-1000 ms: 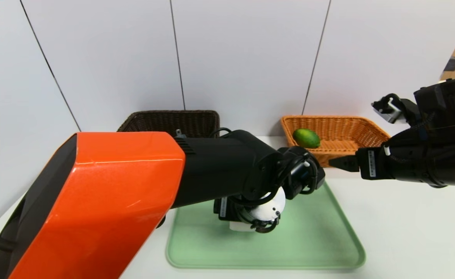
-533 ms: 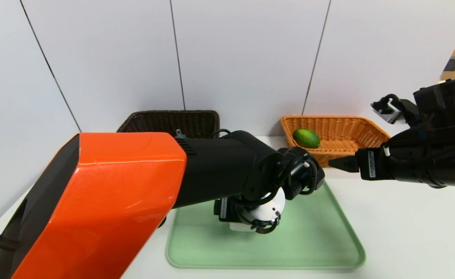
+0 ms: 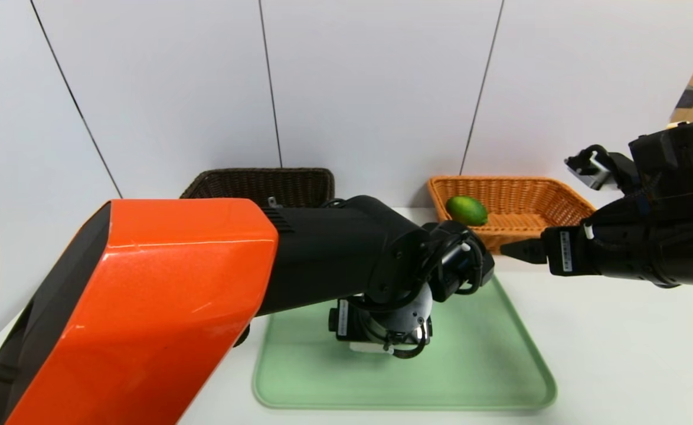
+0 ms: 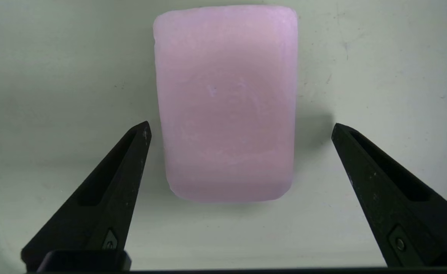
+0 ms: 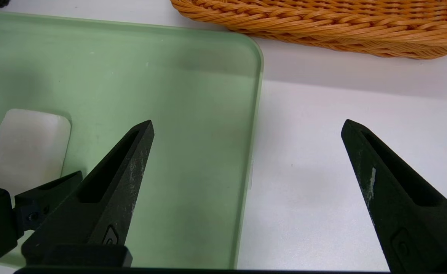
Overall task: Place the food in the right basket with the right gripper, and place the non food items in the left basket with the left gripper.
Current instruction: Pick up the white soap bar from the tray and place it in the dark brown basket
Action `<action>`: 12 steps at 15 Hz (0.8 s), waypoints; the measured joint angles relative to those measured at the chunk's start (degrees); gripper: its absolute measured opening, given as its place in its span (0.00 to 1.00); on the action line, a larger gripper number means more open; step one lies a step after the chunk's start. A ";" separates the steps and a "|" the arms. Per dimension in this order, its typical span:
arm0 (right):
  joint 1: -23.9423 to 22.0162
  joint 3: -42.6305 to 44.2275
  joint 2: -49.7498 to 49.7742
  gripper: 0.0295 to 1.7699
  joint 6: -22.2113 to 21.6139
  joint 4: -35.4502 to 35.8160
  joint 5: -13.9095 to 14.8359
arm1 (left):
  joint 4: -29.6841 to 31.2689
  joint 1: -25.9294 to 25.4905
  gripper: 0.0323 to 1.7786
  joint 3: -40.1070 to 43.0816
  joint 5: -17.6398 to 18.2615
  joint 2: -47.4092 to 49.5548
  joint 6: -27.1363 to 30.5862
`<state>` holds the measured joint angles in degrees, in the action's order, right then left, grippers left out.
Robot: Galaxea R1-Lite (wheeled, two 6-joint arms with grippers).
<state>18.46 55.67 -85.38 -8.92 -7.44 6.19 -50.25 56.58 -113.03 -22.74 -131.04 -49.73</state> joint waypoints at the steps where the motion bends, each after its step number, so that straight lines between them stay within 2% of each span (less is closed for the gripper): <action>1: 0.00 -0.02 0.00 0.96 0.00 0.00 0.00 | 0.00 0.00 0.95 0.00 0.02 0.00 0.00; 12: 0.06 -0.48 0.00 0.96 0.02 0.00 -0.05 | 0.09 -0.16 0.95 0.00 0.91 -0.13 0.01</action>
<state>18.52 55.20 -85.38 -8.90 -7.44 6.14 -50.16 56.42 -113.03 -21.82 -131.17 -49.71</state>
